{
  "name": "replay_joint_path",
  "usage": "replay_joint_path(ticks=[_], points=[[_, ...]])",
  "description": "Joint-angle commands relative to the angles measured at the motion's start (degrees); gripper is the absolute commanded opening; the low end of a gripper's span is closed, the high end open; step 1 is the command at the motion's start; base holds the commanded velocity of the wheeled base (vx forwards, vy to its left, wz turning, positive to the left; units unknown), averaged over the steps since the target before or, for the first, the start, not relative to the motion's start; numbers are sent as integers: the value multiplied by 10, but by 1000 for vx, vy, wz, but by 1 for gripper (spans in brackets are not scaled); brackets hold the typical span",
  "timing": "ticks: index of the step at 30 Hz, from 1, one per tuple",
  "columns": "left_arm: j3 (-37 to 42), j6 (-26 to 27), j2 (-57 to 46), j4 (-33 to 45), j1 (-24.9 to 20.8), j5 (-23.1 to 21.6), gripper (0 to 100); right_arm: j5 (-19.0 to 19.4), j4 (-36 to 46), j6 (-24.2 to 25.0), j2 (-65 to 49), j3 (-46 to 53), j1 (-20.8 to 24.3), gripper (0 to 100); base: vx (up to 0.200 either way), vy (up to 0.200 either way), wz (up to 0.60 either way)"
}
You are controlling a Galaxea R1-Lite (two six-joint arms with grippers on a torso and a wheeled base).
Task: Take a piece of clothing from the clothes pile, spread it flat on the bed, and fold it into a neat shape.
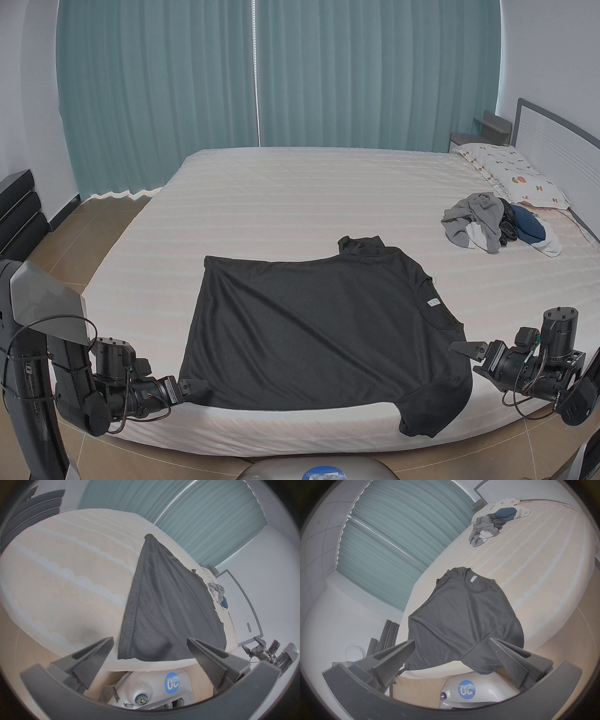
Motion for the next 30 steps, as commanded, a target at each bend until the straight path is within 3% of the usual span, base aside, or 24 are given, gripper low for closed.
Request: replay_joint_path(ticks=[1,2,3,20,30], points=[[-3,0,9,0,-9,0,100,1,-1,0,-4,-2,-4,100,0,0,0],[-3,0,10,0,-10,0,100,1,-1,0,-2,-3,-5,100,0,0,0],[-3,0,10,-1,-10,0,0,1,-1,0,-1,-3,-5,100,0,0,0],[41,-2,-1,-2,13,7,0,0,-1,-11,65,-2,-21,100,0,0,0],[60,-1,-9,-9,62,-6,0,-5,-6,-98,71,24,-59,100,0,0,0]])
